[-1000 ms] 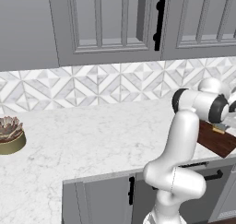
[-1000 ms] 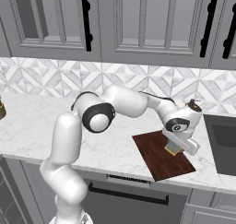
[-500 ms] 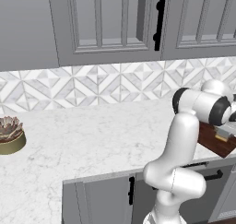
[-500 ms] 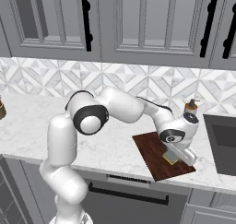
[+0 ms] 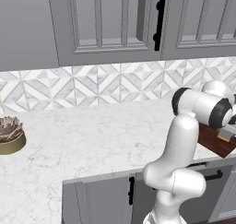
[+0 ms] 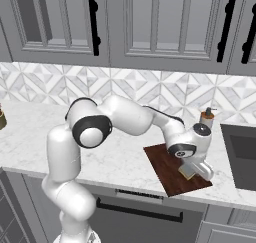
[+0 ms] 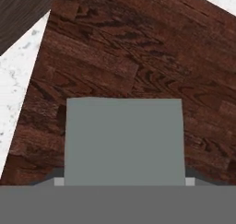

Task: Pick up the sponge from the counter and clean the cutting board by briefly scrubbing or pressing down on the cutting board. Once finished, release the sponge.

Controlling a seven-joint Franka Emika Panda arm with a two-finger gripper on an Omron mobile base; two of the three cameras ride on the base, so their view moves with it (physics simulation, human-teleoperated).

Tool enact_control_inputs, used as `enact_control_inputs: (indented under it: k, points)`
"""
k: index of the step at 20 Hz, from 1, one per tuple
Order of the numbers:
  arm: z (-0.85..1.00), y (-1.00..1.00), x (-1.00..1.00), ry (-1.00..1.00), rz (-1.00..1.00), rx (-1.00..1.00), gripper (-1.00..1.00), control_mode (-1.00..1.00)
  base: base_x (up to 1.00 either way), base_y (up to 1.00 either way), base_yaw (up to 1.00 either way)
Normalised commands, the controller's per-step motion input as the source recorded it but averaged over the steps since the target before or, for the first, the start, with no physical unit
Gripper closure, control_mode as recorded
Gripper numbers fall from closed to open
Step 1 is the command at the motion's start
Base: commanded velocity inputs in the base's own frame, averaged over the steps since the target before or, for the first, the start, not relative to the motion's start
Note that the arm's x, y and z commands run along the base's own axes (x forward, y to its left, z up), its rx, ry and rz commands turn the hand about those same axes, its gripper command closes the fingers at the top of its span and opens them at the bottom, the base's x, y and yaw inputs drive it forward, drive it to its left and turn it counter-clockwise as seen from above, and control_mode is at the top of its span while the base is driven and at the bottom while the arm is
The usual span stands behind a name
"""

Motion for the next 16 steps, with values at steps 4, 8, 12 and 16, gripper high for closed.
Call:
enact_control_inputs:
  k: [4,8,12,16]
  points:
    - [-0.18,-0.68,-0.72,-0.19,0.51,-0.08,1.0,-1.0,0.0,0.0,0.0]
    - [-0.38,-0.76,-0.93,-0.21,0.53,-0.05,1.0,-1.0,0.0,0.0,0.0]
    - [-0.67,-0.74,-0.87,-0.13,0.57,0.0,1.0,-1.0,0.0,0.0,0.0]
    - [-0.85,-0.68,-0.94,-0.07,0.59,0.01,1.0,-1.0,0.0,0.0,0.0]
